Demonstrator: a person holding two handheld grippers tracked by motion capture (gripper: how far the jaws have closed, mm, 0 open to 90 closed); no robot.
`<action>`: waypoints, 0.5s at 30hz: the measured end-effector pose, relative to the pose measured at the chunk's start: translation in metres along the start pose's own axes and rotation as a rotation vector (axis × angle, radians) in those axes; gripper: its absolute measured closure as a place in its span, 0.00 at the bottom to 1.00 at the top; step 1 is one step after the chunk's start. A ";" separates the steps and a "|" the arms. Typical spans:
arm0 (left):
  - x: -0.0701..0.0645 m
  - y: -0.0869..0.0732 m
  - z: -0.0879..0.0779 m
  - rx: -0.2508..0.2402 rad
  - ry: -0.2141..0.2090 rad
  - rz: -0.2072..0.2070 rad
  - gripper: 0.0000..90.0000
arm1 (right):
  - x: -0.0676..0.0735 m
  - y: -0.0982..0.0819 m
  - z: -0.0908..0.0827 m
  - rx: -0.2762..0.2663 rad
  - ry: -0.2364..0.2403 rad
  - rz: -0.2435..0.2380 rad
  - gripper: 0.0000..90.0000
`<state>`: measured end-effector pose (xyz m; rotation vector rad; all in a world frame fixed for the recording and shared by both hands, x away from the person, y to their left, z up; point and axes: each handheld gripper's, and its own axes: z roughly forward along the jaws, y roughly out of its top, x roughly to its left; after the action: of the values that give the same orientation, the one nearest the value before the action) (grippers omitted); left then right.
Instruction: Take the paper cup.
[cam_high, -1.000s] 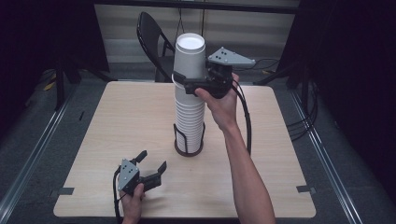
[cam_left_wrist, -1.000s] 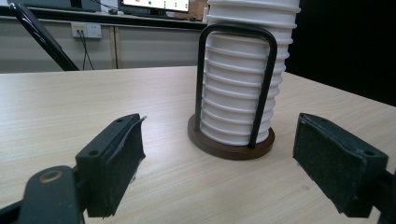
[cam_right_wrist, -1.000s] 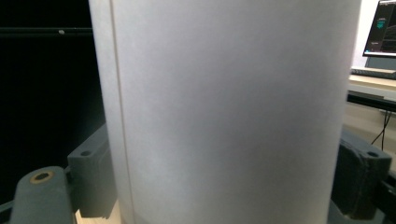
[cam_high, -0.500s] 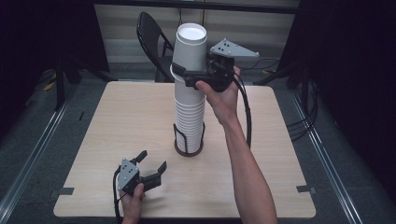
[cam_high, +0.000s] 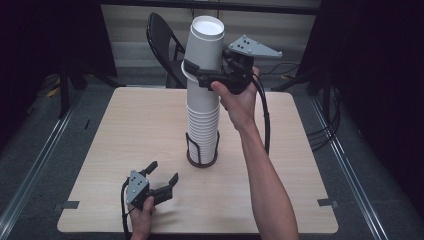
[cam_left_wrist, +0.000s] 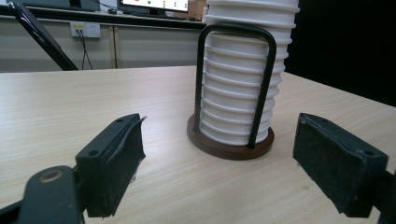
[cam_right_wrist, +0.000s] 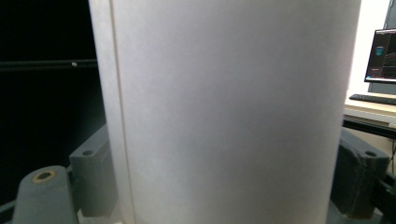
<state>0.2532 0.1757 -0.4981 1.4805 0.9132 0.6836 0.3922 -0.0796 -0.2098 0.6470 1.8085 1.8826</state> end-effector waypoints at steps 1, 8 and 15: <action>0.000 0.000 0.000 0.002 -0.002 0.002 0.18 | 0.000 0.000 0.000 0.000 0.000 0.000 0.16; 0.000 0.000 0.000 0.002 -0.004 0.005 0.18 | 0.001 0.005 -0.004 -0.023 -0.006 0.004 0.16; 0.000 0.000 0.000 0.003 -0.002 0.006 0.18 | -0.002 0.010 -0.016 -0.044 -0.024 0.013 0.16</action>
<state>0.2530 0.1755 -0.4980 1.4863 0.9090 0.6851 0.3840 -0.0934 -0.2005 0.6650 1.7471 1.9089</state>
